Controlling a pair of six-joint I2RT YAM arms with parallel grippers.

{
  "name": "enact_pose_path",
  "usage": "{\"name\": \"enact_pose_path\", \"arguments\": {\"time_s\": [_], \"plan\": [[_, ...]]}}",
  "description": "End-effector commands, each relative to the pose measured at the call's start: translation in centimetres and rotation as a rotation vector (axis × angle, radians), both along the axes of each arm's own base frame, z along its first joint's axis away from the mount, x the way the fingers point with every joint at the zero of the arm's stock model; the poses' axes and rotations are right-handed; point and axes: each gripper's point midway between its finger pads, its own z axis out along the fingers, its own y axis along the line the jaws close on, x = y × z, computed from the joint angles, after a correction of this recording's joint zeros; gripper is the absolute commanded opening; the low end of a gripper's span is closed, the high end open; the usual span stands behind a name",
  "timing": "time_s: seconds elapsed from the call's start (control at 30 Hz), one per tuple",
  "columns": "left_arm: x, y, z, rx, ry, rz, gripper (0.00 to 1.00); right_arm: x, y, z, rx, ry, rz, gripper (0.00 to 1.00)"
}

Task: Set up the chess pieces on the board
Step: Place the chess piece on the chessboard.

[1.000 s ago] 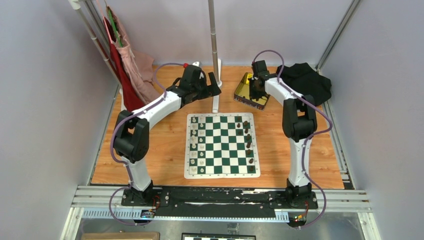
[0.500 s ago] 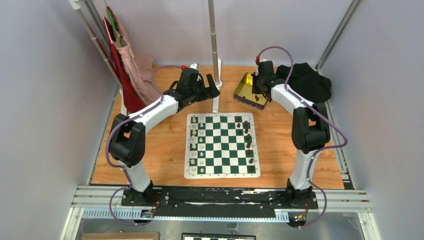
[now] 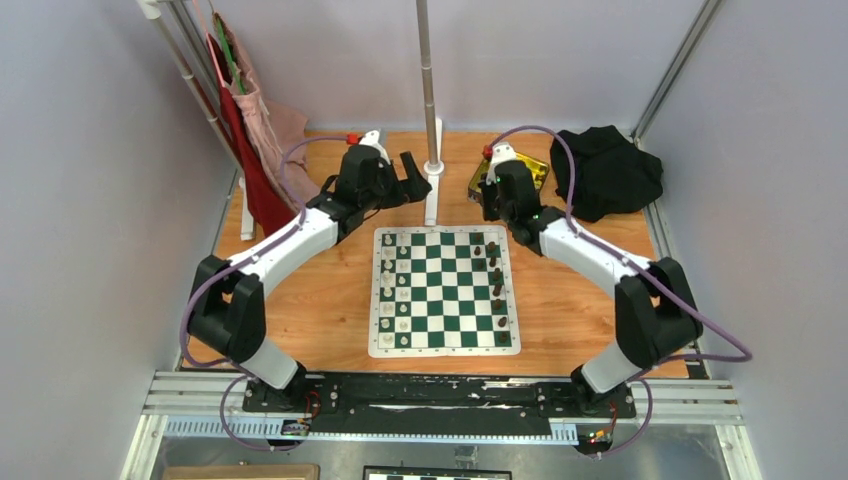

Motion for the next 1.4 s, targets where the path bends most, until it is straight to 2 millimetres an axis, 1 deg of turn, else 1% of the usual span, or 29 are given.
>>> {"name": "enact_pose_path", "arguments": {"time_s": [0.0,0.13,0.17,0.27,0.37,0.43,0.6,0.7,0.87,1.1,1.37], "plan": [[-1.2,1.1,1.9,-0.028,-0.060,0.014,1.00,-3.1,1.4,1.1,-0.018,-0.095,0.010,0.00],[-2.7,1.9,2.8,-0.066,-0.098,0.028,1.00,-7.1,2.5,0.0,-0.026,-0.124,0.043,0.00],[-3.0,2.1,2.9,-0.072,-0.104,0.031,1.00,-8.4,2.4,-1.1,-0.036,-0.118,0.049,0.00],[-4.0,2.5,3.0,-0.080,-0.113,0.040,1.00,-10.8,2.8,-2.1,-0.015,-0.137,0.070,0.00],[-4.9,2.7,3.1,-0.087,-0.123,0.044,1.00,-12.7,3.1,-3.1,-0.022,-0.147,0.089,0.00],[-5.6,2.4,2.9,-0.092,-0.123,0.030,1.00,-14.0,3.4,-3.6,-0.031,-0.153,0.108,0.00],[-6.7,2.3,2.4,-0.083,-0.129,0.043,1.00,-16.1,3.8,-5.2,-0.025,-0.158,0.119,0.00],[-7.1,2.1,2.3,-0.082,-0.134,0.043,1.00,-16.8,4.4,-6.1,-0.002,-0.160,0.130,0.00],[-7.5,2.4,2.3,-0.074,-0.145,0.044,1.00,-17.3,5.4,-8.1,0.007,-0.151,0.139,0.00],[-7.9,2.9,2.2,-0.064,-0.155,0.052,1.00,-16.8,6.8,-10.5,0.002,-0.153,0.150,0.00],[-8.3,3.0,1.9,-0.063,-0.162,0.042,1.00,-16.7,7.1,-11.9,0.000,-0.158,0.136,0.00]]}}
